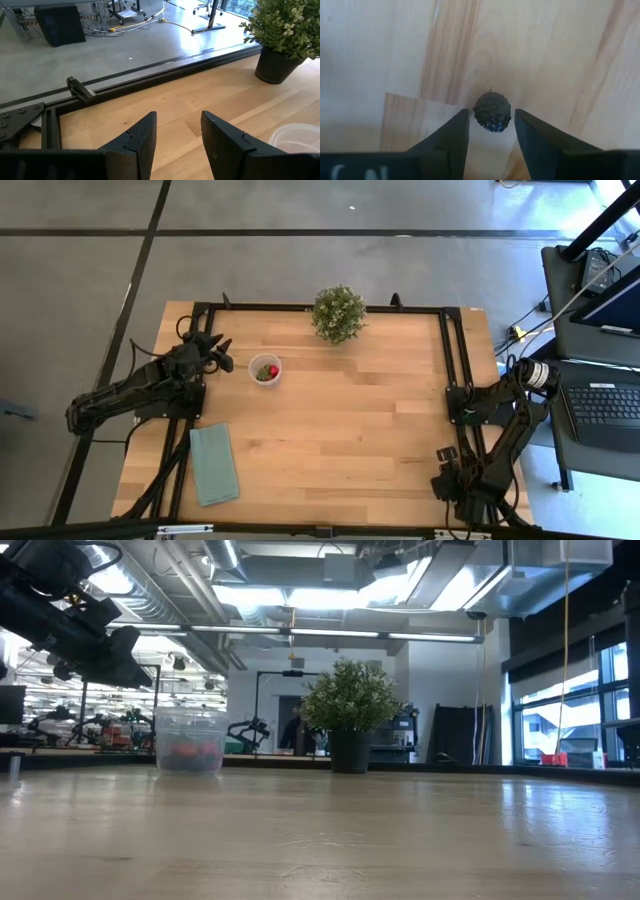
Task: Pick and placing Produce into tupperware
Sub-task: Put the blackberry into the transparent container
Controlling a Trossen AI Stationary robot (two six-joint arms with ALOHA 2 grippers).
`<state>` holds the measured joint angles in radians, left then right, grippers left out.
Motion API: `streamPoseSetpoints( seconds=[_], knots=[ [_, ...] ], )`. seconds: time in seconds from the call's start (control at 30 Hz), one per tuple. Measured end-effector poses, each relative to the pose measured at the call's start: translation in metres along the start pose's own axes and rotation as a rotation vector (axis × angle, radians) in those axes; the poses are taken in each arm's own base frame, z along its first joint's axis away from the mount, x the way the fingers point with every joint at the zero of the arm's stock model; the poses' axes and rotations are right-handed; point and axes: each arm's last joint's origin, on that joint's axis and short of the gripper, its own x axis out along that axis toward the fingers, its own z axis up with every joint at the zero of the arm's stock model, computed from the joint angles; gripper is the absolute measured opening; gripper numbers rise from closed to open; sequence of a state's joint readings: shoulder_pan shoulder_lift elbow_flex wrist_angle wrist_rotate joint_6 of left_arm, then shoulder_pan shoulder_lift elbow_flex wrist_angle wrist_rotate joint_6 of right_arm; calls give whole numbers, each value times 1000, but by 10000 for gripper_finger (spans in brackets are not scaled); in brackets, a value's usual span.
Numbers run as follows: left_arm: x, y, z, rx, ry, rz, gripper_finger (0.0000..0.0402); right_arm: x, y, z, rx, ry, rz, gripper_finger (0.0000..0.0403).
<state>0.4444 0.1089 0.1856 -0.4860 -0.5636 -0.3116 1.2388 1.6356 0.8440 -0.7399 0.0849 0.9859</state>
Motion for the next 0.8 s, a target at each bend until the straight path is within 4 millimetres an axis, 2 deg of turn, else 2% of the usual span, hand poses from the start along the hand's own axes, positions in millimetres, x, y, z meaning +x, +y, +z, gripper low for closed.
streamPoseSetpoints(
  seconds=[0.2,0.43,0.8],
  knots=[
    [0,0,0,0,0,0,145,0,0,0,-2,0,0,173],
    [0,0,0,0,0,0,145,0,0,0,-76,-2,0,174],
    [0,0,0,0,0,0,145,0,3,2,-79,-24,28,174]
  ],
)
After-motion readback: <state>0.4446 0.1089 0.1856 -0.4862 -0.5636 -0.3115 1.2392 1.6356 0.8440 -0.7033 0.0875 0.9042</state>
